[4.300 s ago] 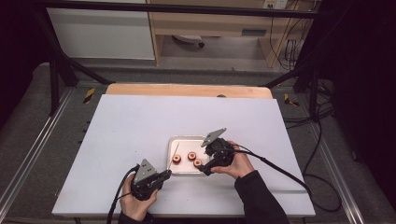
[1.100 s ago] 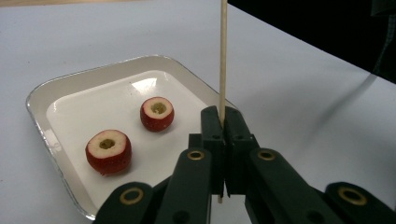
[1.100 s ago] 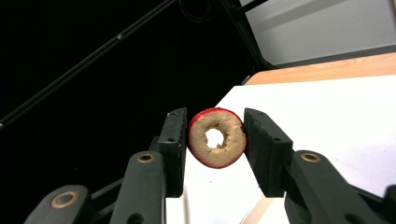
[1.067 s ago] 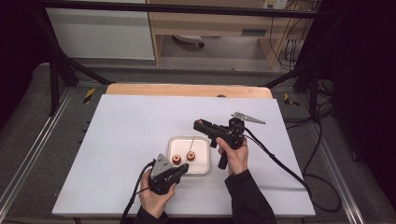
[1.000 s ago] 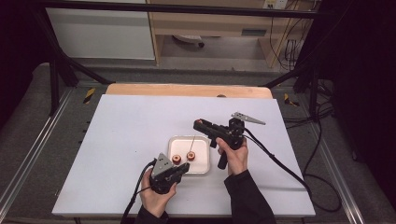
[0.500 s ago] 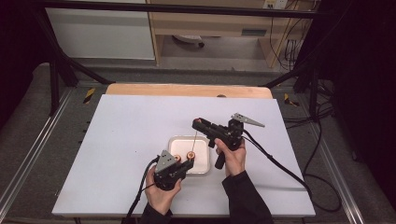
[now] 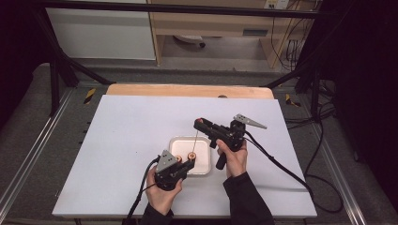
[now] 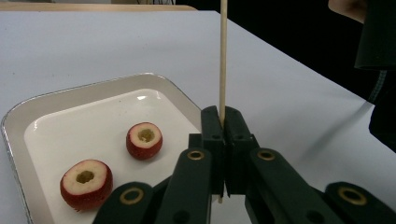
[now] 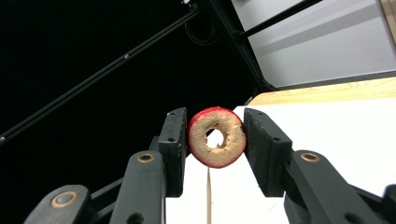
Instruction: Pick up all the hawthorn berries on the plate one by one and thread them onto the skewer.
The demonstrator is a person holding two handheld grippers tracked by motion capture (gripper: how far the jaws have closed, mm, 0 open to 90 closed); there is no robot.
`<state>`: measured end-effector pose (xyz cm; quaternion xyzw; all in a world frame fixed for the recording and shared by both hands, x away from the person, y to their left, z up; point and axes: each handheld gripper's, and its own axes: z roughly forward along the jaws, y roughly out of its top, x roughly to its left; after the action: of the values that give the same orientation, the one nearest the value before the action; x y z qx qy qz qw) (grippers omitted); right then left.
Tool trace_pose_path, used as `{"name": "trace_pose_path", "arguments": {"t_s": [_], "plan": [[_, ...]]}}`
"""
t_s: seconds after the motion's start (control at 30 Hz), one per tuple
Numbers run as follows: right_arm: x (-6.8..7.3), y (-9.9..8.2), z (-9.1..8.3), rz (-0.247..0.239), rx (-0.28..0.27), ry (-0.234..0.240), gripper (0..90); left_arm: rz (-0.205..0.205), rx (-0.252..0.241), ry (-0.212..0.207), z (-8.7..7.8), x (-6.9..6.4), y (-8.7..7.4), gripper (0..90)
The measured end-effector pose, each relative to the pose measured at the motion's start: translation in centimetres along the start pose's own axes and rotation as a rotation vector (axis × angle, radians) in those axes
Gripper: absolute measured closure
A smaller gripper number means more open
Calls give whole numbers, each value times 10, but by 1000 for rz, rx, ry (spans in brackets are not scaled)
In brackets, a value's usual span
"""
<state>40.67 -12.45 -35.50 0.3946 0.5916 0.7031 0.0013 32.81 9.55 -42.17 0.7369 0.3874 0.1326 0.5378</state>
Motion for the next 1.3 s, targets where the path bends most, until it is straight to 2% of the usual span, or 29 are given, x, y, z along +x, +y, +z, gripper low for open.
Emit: {"name": "trace_pose_path", "arguments": {"t_s": [0.53,1.3], "plan": [[0,-2,2,8,-5,13,615,-1,13,2,2,1,1,887],[0,1,0,9,-7,16,616,-4,0,0,1,1,1,887]]}}
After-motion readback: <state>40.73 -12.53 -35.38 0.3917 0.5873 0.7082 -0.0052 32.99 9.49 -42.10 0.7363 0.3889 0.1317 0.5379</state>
